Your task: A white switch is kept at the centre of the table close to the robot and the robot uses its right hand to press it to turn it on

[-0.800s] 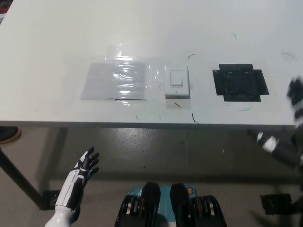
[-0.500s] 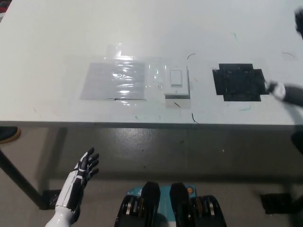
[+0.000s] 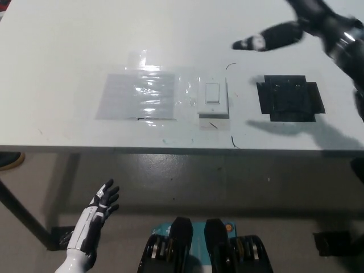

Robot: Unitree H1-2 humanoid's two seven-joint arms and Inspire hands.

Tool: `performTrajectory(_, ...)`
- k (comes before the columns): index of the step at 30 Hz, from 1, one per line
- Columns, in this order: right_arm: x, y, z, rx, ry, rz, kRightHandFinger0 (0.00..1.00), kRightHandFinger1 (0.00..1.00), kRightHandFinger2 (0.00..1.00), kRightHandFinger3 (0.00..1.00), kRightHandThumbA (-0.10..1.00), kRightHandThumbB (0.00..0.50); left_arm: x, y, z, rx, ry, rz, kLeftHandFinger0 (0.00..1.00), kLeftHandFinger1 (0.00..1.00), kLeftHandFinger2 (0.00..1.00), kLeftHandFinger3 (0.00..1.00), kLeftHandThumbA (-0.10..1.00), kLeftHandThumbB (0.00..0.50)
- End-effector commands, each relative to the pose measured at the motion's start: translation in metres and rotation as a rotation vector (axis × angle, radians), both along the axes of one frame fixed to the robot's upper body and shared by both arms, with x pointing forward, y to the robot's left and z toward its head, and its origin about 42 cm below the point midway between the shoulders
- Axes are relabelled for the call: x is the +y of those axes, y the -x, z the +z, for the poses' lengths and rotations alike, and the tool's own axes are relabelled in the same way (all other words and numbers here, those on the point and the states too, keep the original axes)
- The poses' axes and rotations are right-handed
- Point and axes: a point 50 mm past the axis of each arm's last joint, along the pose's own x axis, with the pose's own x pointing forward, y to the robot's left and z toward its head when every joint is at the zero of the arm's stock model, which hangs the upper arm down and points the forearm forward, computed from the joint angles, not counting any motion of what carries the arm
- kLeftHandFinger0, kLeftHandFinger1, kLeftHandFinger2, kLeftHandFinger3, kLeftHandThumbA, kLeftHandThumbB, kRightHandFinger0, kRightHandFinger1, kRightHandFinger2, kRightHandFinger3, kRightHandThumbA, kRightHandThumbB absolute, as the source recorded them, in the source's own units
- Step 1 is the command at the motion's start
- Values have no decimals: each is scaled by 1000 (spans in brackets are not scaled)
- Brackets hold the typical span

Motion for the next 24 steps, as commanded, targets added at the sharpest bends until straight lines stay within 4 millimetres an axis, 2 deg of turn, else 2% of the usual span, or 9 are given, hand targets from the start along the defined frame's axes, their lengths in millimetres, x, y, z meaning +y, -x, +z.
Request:
performTrajectory(1, 22, -25, 57, 52, 309, -36, 1000, 1000, 1000, 1000, 1000, 265, -3, -8, 19, -82, 4, -23, 1000, 1000, 1000, 1000, 921, 57)
performTrajectory(3, 31, -34, 52, 96, 312, -11, 1000, 1000, 1000, 1000, 1000, 282, -2, -9, 19, -88, 7, -23, 1000, 1000, 1000, 1000, 918, 68)
performTrajectory(7, 49, -45, 36, 194, 341, 5, 1000, 1000, 1000, 1000, 1000, 258, -3, -11, 21, -97, -8, -21, 1000, 1000, 1000, 1000, 944, 9)
performTrajectory(10, 61, -52, 26, 223, 411, -9, 1000, 1000, 1000, 1000, 1000, 260, -3, -11, 22, -98, -7, -21, 1000, 1000, 1000, 1000, 924, 0)
performTrajectory(11, 65, -55, 22, 239, 430, -16, 1000, 1000, 1000, 1000, 1000, 275, -3, -11, 22, -97, -2, -20, 1000, 1000, 1000, 1000, 921, 1)
performTrajectory(17, 76, -63, 2, 252, 524, -29, 1000, 1000, 1000, 1000, 1000, 260, -3, -12, 22, -97, -10, -19, 1000, 1000, 1000, 1000, 909, 49)
performTrajectory(21, 79, -68, -10, 290, 520, -25, 1000, 1000, 1000, 1000, 1000, 256, -2, -13, 23, -94, -9, -20, 1000, 1000, 1000, 1000, 880, 23)
performTrajectory(24, 82, -71, -20, 279, 568, -50, 1000, 1000, 1000, 1000, 1000, 235, -2, -13, 23, -98, -12, -22, 1000, 1000, 1000, 1000, 875, 15)
